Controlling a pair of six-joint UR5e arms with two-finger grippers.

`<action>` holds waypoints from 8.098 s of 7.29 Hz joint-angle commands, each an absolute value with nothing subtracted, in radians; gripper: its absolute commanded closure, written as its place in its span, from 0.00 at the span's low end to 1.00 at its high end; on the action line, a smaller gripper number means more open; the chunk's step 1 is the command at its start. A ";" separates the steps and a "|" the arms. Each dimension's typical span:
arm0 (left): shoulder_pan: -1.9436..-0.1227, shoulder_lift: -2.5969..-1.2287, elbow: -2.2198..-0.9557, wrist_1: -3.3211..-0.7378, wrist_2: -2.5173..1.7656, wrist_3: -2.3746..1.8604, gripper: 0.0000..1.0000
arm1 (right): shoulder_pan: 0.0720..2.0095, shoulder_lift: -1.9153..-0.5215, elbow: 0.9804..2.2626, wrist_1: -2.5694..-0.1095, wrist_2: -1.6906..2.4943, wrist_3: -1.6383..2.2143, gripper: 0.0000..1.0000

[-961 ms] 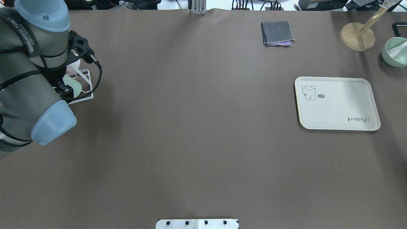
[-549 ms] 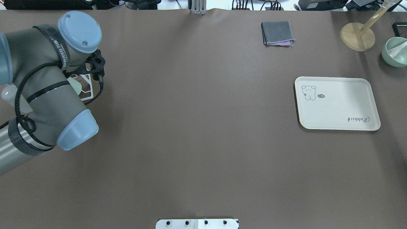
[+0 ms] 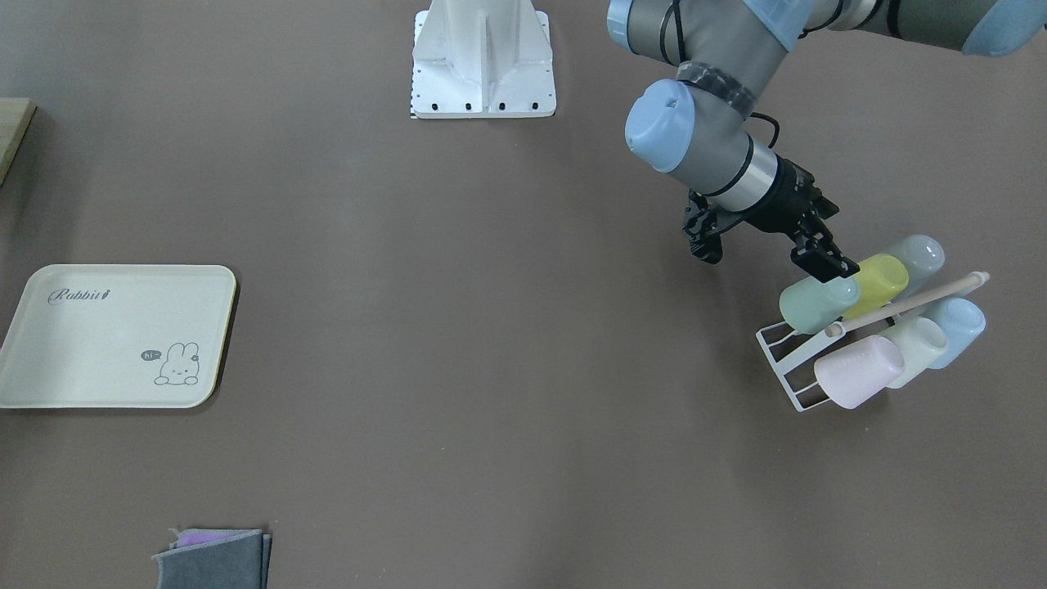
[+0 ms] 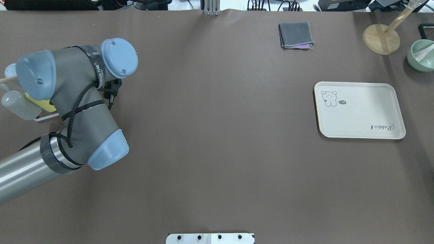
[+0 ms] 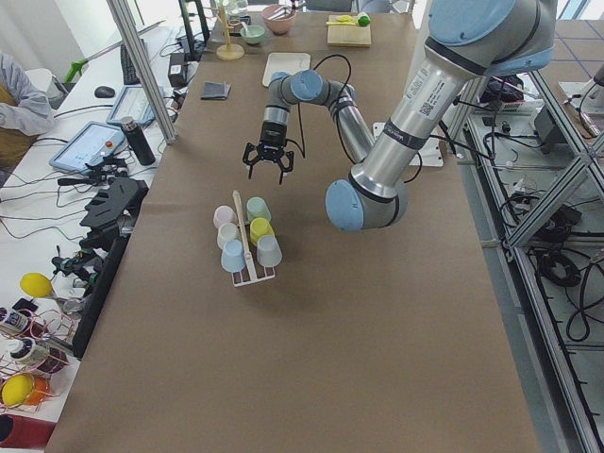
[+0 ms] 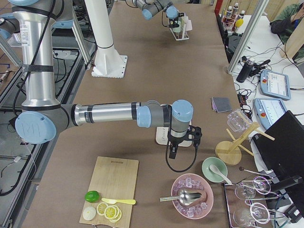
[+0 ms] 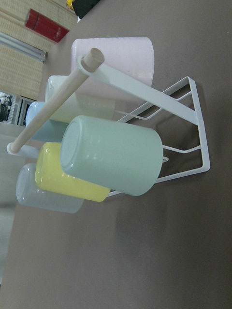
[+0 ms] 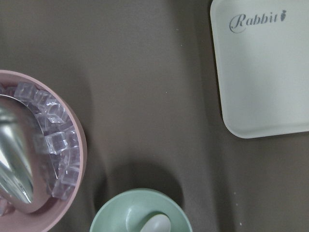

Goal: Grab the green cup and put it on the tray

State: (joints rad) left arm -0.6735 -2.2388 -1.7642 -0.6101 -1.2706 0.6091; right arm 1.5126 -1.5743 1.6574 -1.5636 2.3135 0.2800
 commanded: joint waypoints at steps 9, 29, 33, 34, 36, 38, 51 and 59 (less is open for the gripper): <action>-0.529 -2.261 -1.502 -0.600 -0.916 0.606 0.02 | 1.220 -1.646 1.506 -1.055 2.326 0.434 0.01; -0.518 -2.255 -1.316 -0.595 -0.830 0.387 0.56 | 1.166 -1.520 1.315 -0.920 2.315 0.494 0.74; -0.515 -2.258 -1.432 -0.429 -0.838 0.394 0.75 | 1.170 -1.516 1.331 -0.927 2.342 0.491 1.00; -0.509 -2.255 -1.487 -0.355 -0.839 0.390 0.75 | 1.189 -1.506 1.339 -0.928 2.435 0.508 1.00; -0.508 -2.256 -1.528 -0.321 -0.839 0.402 0.74 | 1.250 -1.480 1.403 -0.920 2.560 0.656 1.00; -0.494 -2.255 -1.639 -0.247 -0.917 0.402 0.73 | 1.282 -1.384 1.408 -0.925 2.609 0.726 1.00; -0.485 -2.261 -1.679 -1.641 -1.091 -1.005 0.71 | 0.767 -0.887 1.229 -0.919 2.235 1.109 1.00; -0.396 -2.414 -1.120 -2.275 -0.744 -1.227 0.65 | 0.756 -0.929 1.259 -0.904 2.215 1.130 0.00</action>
